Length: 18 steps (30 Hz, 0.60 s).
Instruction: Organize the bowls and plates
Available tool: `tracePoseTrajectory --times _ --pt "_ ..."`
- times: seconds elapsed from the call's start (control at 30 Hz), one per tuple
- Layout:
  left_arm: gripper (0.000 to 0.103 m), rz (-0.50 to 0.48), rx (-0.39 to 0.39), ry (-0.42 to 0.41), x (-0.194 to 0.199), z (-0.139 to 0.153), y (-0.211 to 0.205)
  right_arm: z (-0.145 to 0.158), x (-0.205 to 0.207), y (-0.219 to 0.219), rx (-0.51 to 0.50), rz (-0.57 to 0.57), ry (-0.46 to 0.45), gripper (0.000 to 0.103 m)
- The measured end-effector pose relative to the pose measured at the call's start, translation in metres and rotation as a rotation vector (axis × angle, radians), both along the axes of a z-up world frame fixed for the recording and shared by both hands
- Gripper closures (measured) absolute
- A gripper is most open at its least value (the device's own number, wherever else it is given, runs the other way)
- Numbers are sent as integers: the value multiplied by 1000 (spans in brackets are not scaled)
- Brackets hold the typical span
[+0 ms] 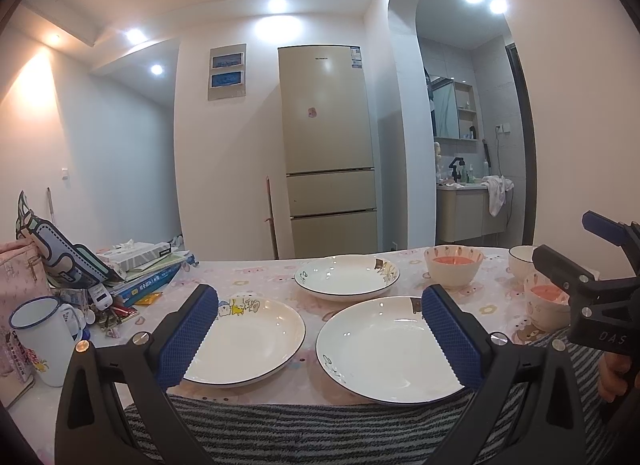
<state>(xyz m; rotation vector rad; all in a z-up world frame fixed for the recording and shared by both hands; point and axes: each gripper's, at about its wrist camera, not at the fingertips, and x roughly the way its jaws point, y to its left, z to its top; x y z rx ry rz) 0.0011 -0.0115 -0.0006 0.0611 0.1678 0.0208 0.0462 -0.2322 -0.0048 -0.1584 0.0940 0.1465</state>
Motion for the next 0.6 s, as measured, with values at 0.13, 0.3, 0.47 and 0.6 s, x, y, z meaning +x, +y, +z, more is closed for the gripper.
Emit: tracePoseTrajectory --times 0.13,0.3,0.47,0.6 --pt "0 -2 2 -6 -1 1 1 -1 0 0 -1 -1 4 0" --pt "0 12 14 36 5 -1 -1 -1 3 0 0 -8 17 0" --pt "0 16 35 -5 -3 0 -6 -1 2 2 -13 -22 11 0" --pt "0 21 38 -35 -10 1 -6 -2 2 2 -14 -26 14 0"
